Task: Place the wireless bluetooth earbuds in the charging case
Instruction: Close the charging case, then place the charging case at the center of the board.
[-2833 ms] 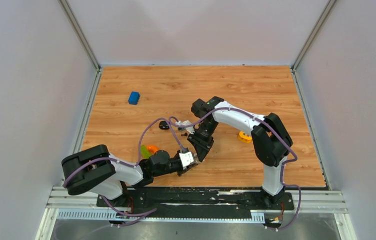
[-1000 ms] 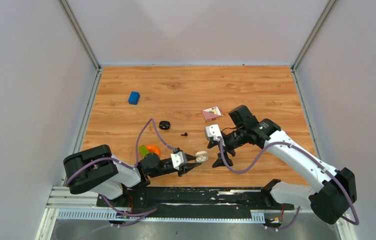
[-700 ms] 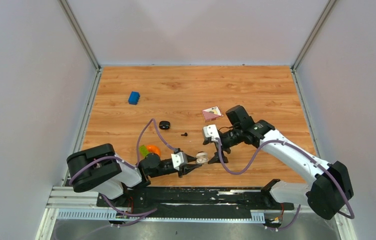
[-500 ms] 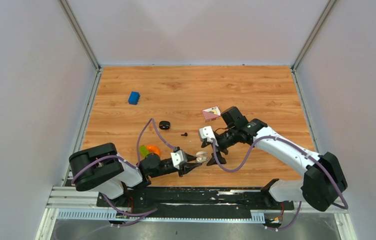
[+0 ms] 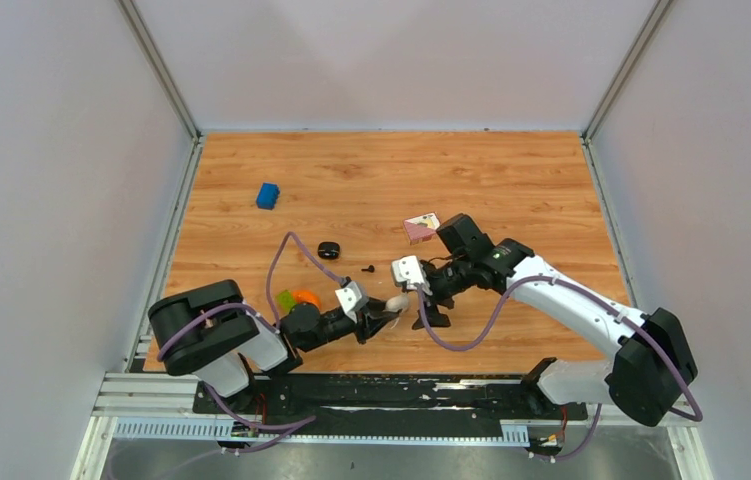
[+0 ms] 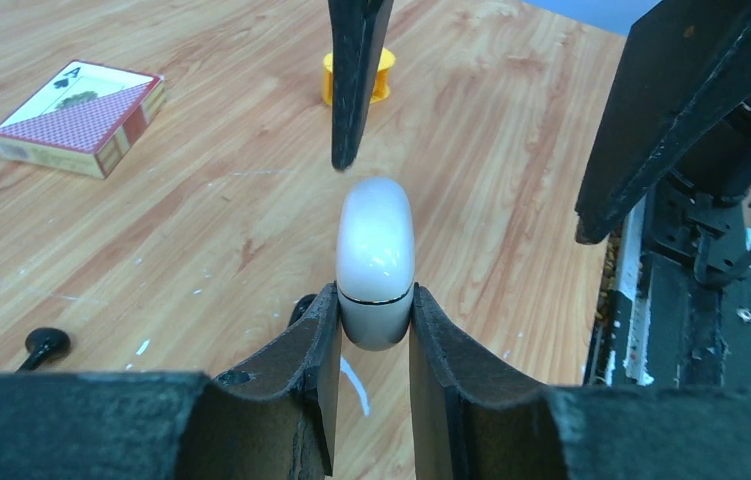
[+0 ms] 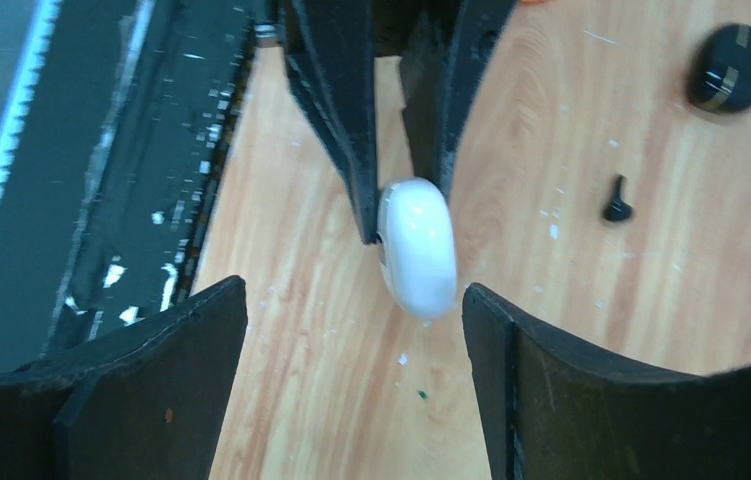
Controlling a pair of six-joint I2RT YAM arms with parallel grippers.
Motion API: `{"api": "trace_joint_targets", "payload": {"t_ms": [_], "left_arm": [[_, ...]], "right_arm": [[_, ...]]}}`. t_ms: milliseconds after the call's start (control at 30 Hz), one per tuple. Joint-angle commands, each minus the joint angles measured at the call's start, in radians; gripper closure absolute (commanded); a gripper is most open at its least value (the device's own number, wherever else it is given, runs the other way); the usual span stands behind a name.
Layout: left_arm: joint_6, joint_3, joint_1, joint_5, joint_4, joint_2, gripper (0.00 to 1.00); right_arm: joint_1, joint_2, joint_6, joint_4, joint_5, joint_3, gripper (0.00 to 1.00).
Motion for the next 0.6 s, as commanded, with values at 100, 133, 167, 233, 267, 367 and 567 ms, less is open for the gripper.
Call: {"api": "trace_joint_targets", "payload": {"t_ms": [100, 133, 167, 233, 267, 367, 567], "left_arm": [[-0.059, 0.139, 0.033, -0.063, -0.193, -0.028, 1.00], [-0.062, 0.184, 0.035, -0.088, -0.293, -0.048, 1.00], [-0.066, 0.239, 0.037, -0.119, -0.409, -0.062, 1.00], [-0.079, 0.362, 0.050, -0.166, -0.622, -0.063, 0.99], [-0.084, 0.418, 0.061, -0.167, -0.703, -0.050, 0.99], [-0.161, 0.508, 0.121, -0.141, -0.796, 0.010, 0.99], [-0.386, 0.530, 0.253, 0.025, -0.668, 0.178, 0.99]], "right_arm": [[-0.051, -0.018, 0.221, 0.245, 0.316, 0.020, 0.20], [-0.066, -0.013, 0.244, 0.265, 0.335, 0.021, 0.20], [-0.077, -0.012, 0.274, 0.288, 0.363, 0.021, 0.20], [-0.092, -0.010, 0.320, 0.300, 0.392, 0.025, 0.19], [-0.101, -0.014, 0.335, 0.302, 0.390, 0.028, 0.19], [-0.132, -0.044, 0.371, 0.319, 0.377, 0.027, 0.18], [-0.174, -0.089, 0.407, 0.364, 0.413, 0.008, 0.18]]}}
